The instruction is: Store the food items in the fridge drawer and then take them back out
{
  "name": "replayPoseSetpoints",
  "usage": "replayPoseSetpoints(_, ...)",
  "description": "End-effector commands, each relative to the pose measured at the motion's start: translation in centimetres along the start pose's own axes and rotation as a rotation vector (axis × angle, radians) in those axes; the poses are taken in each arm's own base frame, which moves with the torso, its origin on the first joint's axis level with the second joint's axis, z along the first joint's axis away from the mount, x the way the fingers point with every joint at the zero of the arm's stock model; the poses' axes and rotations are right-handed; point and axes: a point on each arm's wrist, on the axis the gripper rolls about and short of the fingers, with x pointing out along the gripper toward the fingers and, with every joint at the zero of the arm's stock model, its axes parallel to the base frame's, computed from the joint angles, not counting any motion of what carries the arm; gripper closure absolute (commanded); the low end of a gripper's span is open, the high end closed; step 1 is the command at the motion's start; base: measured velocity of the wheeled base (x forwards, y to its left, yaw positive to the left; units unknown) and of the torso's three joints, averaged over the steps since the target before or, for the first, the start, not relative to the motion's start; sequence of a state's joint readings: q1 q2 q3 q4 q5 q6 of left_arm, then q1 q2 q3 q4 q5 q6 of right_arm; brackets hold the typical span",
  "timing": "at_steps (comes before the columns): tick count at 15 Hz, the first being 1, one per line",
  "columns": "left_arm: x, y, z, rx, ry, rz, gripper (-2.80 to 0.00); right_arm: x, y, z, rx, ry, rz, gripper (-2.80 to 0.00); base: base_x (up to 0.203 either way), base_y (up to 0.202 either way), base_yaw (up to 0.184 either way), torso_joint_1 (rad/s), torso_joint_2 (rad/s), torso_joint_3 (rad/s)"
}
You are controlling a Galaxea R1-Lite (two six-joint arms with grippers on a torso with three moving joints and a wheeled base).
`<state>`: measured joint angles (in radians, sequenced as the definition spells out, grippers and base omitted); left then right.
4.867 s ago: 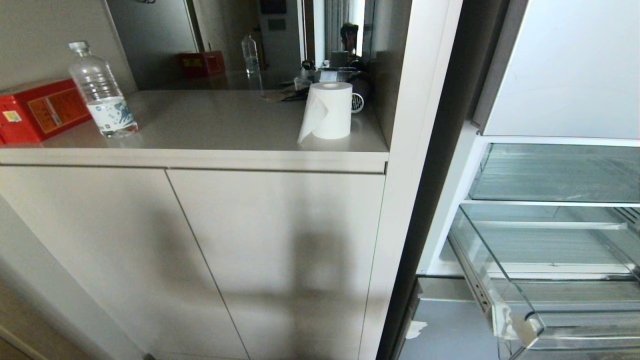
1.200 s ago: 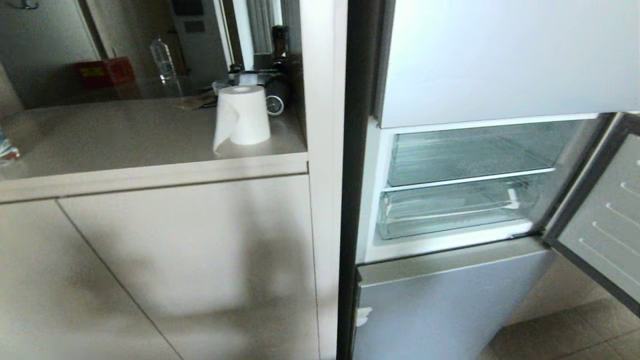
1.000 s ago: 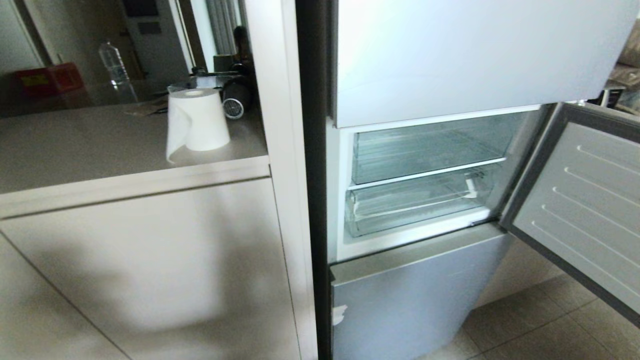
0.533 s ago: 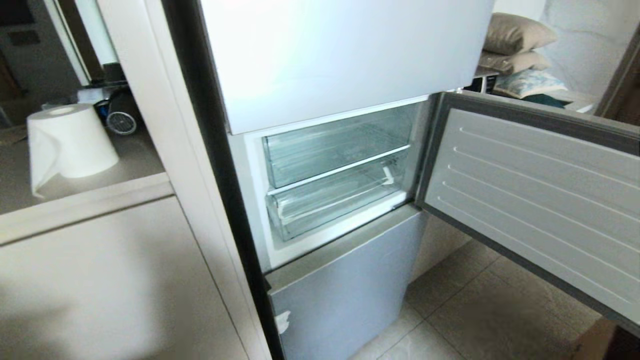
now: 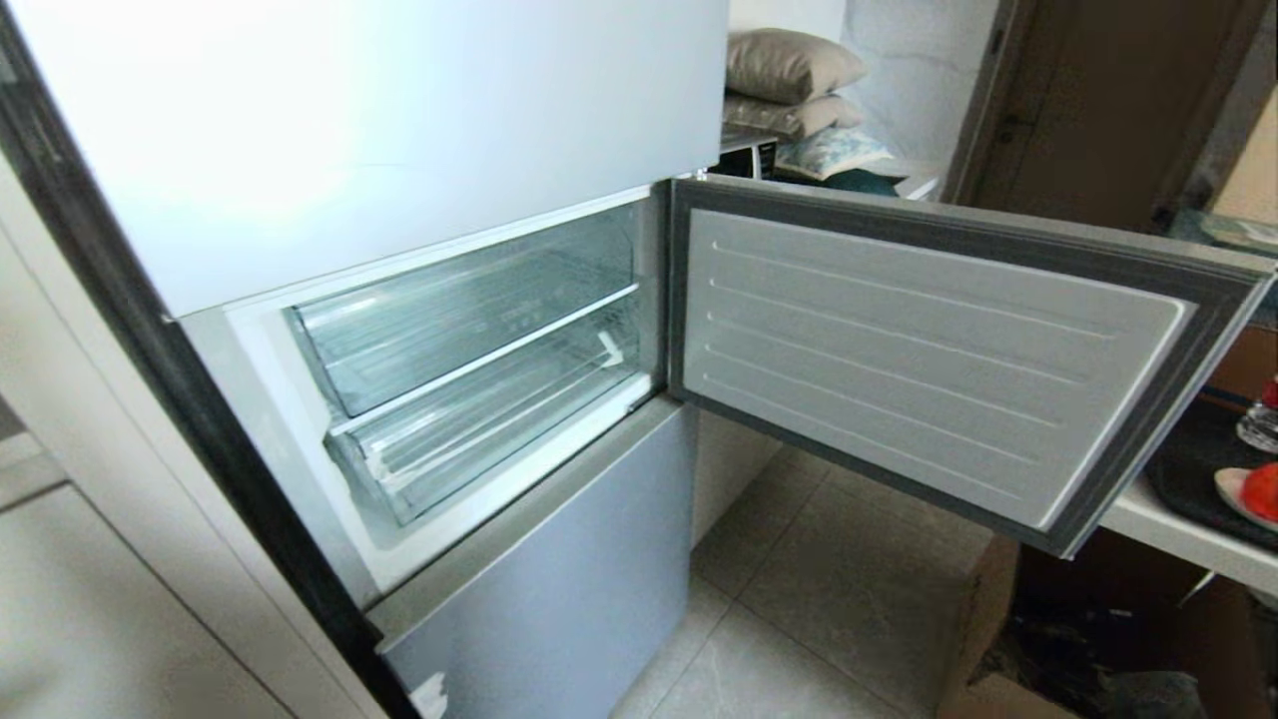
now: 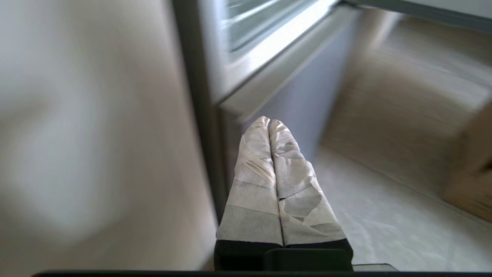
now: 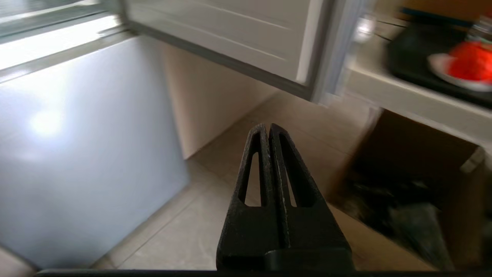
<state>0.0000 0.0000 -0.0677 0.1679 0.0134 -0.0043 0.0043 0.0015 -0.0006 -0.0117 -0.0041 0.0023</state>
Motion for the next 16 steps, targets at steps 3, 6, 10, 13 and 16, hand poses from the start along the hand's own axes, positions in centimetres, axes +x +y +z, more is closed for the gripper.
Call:
replayPoseSetpoints(3,0.0,0.0,0.0,0.000,0.001,0.000,0.00,-0.1,0.0,5.4,0.094,-0.157,-0.027,0.00,-0.001,0.003,-0.058,0.000,0.00,0.003)
replayPoseSetpoints(6,0.0,0.0,0.0,0.000,0.001,0.000,0.00,1.4,-0.1,13.9,0.403,-0.275,-0.201,0.00,0.000,0.000,0.000,0.000,0.00,0.000)
replayPoseSetpoints(10,0.0,0.0,0.0,0.000,0.001,0.000,0.00,7.9,-3.7,17.8,0.673,-0.382,-0.565,0.00,0.000,0.000,0.000,0.000,0.00,0.000)
replayPoseSetpoints(13,0.0,0.0,0.0,0.000,0.001,0.000,0.00,11.3,-9.0,16.6,0.809,-0.355,-0.582,0.00,0.000,0.000,0.000,0.000,0.00,0.000)
replayPoseSetpoints(16,0.0,0.0,0.0,0.000,0.001,0.000,0.00,15.0,-13.9,14.1,0.954,-0.264,-0.559,0.00,0.000,0.000,0.000,0.000,0.00,0.000)
